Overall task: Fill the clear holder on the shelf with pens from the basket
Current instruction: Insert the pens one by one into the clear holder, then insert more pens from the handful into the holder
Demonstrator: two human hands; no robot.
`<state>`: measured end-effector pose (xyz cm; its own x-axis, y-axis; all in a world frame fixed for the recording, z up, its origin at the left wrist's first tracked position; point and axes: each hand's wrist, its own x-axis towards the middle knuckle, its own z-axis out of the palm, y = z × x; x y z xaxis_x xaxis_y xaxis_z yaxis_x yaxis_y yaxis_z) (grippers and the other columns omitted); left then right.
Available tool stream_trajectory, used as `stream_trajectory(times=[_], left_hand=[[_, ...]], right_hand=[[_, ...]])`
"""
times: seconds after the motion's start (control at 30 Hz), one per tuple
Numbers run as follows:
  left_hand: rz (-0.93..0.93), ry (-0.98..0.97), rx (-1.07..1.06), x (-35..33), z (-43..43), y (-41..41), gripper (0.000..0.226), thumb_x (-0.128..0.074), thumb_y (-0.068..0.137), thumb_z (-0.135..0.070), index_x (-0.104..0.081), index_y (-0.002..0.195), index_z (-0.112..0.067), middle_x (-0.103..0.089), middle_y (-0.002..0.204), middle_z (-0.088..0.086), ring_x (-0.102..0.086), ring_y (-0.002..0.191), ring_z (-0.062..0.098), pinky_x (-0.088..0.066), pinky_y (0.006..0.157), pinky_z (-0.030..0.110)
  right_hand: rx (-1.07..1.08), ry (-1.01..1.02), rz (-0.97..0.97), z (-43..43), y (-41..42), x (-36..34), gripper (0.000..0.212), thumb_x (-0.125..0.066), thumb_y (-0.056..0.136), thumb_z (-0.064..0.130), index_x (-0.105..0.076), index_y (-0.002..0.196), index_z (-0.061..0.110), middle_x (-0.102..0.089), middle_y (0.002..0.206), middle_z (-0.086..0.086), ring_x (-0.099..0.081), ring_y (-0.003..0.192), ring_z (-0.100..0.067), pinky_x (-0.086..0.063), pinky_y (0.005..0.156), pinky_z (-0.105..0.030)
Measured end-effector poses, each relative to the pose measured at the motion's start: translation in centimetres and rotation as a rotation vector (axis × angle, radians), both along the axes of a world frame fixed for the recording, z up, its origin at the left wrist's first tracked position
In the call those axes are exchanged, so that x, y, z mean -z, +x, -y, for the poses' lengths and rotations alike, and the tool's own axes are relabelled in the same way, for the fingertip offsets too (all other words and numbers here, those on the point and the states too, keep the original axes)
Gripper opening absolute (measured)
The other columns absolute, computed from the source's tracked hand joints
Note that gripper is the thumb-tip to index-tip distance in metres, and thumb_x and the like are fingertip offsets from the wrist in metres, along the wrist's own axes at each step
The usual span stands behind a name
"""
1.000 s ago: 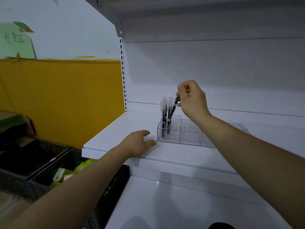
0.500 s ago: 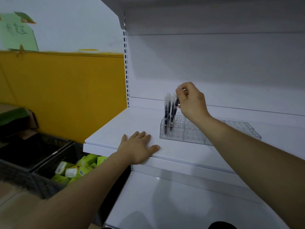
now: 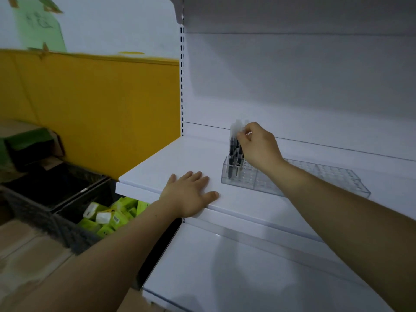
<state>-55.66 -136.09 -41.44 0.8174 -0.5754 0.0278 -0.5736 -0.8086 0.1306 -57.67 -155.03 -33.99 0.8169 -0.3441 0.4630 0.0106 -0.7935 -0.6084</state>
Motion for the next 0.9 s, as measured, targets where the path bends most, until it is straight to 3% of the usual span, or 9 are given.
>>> stream_trajectory(times=[0.2,0.3,0.43,0.57,0.8,0.9], left_hand=[[-0.028,-0.08,-0.031,-0.9,-0.2,-0.8,0.063,-0.033,0.095,-0.06,-0.036,0.146,-0.025,-0.026,0.157,-0.002,-0.02,0.144,0.017,-0.009,0.116,0.048],[-0.078,-0.12,-0.106,-1.6,-1.3,-2.1,0.066,-0.042,0.092,-0.06,-0.032,0.148,-0.026,-0.023,0.159,-0.003,-0.02,0.145,0.019,-0.01,0.118,0.049],[-0.14,-0.289,-0.227,-1.8,-5.8,-6.4,0.066,-0.052,0.092,-0.053,-0.033,0.148,-0.023,-0.027,0.157,-0.001,-0.028,0.143,0.02,-0.024,0.116,0.039],[-0.219,-0.361,-0.365,-2.0,-11.4,-12.6,0.065,-0.051,0.095,-0.048,-0.031,0.149,-0.019,-0.036,0.153,0.002,-0.041,0.134,0.024,-0.038,0.104,0.035],[-0.221,-0.384,-0.681,-0.3,-18.7,-20.8,0.064,-0.053,0.093,-0.049,-0.035,0.148,-0.02,-0.044,0.146,0.007,-0.048,0.127,0.025,-0.04,0.092,0.03],[-0.226,-0.397,-0.783,0.9,-21.0,-23.4,0.062,-0.053,0.095,-0.044,-0.035,0.148,-0.019,-0.039,0.15,0.006,-0.044,0.131,0.025,-0.039,0.1,0.033]], right_hand=[[0.008,-0.06,-0.005,0.1,-1.0,-0.6,0.04,-0.051,0.095,0.041,-0.046,0.123,0.013,-0.057,0.117,-0.007,-0.055,0.102,-0.025,-0.043,0.082,-0.031],[-0.019,-0.118,0.036,-0.5,-2.6,-1.3,0.045,-0.052,0.095,0.039,-0.044,0.13,0.013,-0.046,0.13,-0.008,-0.049,0.113,-0.025,-0.035,0.085,-0.026],[-0.124,-0.172,0.048,-3.7,-5.2,-2.4,0.045,-0.051,0.095,0.04,-0.047,0.131,0.015,-0.042,0.137,-0.008,-0.045,0.122,-0.026,-0.036,0.094,-0.03],[-0.285,-0.201,0.008,-8.9,-8.4,-2.7,0.046,-0.048,0.096,0.044,-0.048,0.133,0.016,-0.043,0.14,-0.008,-0.047,0.123,-0.027,-0.038,0.098,-0.035],[-0.607,-0.254,-0.206,-17.5,-12.1,1.6,0.049,-0.049,0.095,0.048,-0.05,0.13,0.014,-0.048,0.137,-0.011,-0.05,0.117,-0.03,-0.043,0.091,-0.038],[-0.713,-0.322,-0.321,-21.1,-12.3,3.5,0.05,-0.046,0.097,0.047,-0.046,0.133,0.012,-0.051,0.133,-0.013,-0.054,0.111,-0.031,-0.047,0.091,-0.042]])
